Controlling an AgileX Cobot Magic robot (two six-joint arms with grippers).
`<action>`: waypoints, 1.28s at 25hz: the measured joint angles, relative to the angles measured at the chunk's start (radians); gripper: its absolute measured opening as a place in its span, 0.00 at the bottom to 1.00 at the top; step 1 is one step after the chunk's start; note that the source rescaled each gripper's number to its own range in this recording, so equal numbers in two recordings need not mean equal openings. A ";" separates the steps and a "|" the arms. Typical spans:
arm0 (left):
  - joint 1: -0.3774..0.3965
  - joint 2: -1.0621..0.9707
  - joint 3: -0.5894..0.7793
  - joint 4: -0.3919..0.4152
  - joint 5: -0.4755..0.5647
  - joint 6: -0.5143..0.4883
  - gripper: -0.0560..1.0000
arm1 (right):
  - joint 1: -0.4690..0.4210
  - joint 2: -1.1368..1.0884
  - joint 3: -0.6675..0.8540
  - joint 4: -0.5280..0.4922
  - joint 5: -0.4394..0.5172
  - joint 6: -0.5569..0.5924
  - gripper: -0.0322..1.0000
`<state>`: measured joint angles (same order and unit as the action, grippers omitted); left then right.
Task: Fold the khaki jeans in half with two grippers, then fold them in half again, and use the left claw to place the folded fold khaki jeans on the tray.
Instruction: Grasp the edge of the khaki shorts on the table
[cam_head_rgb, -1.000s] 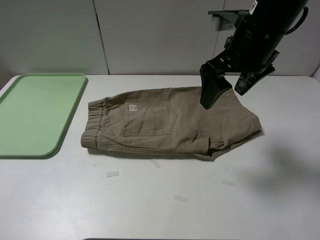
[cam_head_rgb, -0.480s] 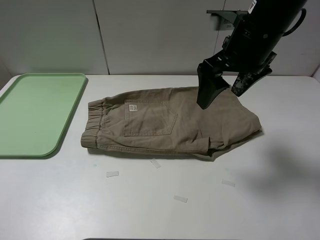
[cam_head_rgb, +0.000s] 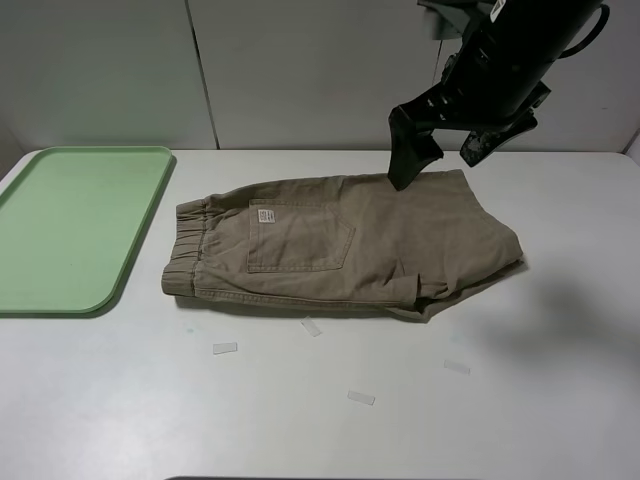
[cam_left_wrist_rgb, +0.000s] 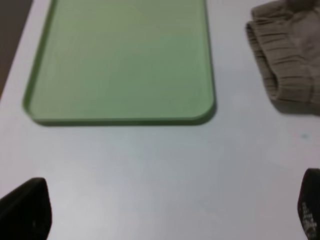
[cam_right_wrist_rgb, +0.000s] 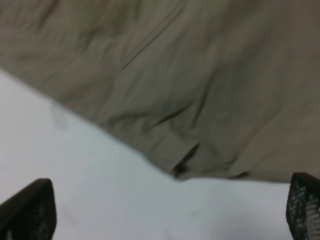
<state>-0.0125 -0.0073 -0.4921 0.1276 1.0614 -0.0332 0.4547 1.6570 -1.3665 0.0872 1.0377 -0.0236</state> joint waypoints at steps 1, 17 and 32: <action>0.020 0.000 0.000 0.000 0.000 0.000 0.99 | -0.008 0.009 0.000 -0.009 -0.017 0.014 1.00; 0.070 0.000 0.000 0.000 0.000 0.001 0.99 | -0.249 0.315 0.000 -0.030 -0.216 -0.006 1.00; 0.070 0.000 0.000 0.000 0.000 0.001 0.99 | -0.358 0.510 -0.118 -0.171 -0.227 -0.012 1.00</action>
<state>0.0580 -0.0073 -0.4921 0.1276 1.0614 -0.0326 0.0969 2.1674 -1.4849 -0.0838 0.8110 -0.0359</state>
